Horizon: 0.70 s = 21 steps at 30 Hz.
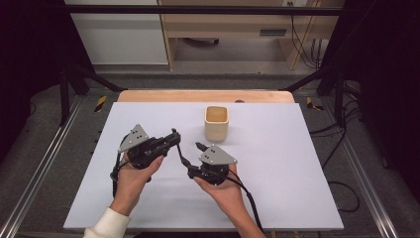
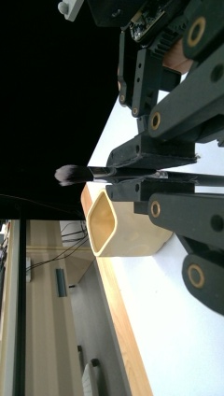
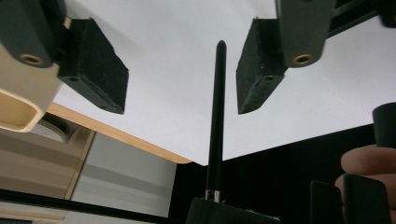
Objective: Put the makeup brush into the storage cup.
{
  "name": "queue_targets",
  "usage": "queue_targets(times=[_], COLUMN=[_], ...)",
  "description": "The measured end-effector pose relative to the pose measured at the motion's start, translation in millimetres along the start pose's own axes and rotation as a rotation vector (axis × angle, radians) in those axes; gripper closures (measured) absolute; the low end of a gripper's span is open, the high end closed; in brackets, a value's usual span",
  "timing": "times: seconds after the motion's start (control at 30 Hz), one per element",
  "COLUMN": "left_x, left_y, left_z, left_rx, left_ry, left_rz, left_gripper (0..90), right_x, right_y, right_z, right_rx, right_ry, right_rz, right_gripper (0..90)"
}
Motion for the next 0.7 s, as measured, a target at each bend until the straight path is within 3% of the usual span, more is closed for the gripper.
queue_targets(times=[0.7], left_x=[-17.8], left_y=[-7.4], left_z=[-8.7], left_rx=[0.008], left_ry=[-0.07], left_rz=[-0.015], left_gripper=[84.0], right_x=[4.3], right_y=[2.3], right_z=[-9.9], right_rx=[0.027], right_ry=[-0.019], right_rz=[0.044], right_gripper=[7.5])
Point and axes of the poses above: each handheld gripper's, and its own axes: y roughly backward along the jaws, x roughly out of its underside, z roughly to its left, the point moved 10 cm from there along -y, roughly forward along the jaws, and after that the axes turned 14 degrees about -z, right-handed, at the moved point
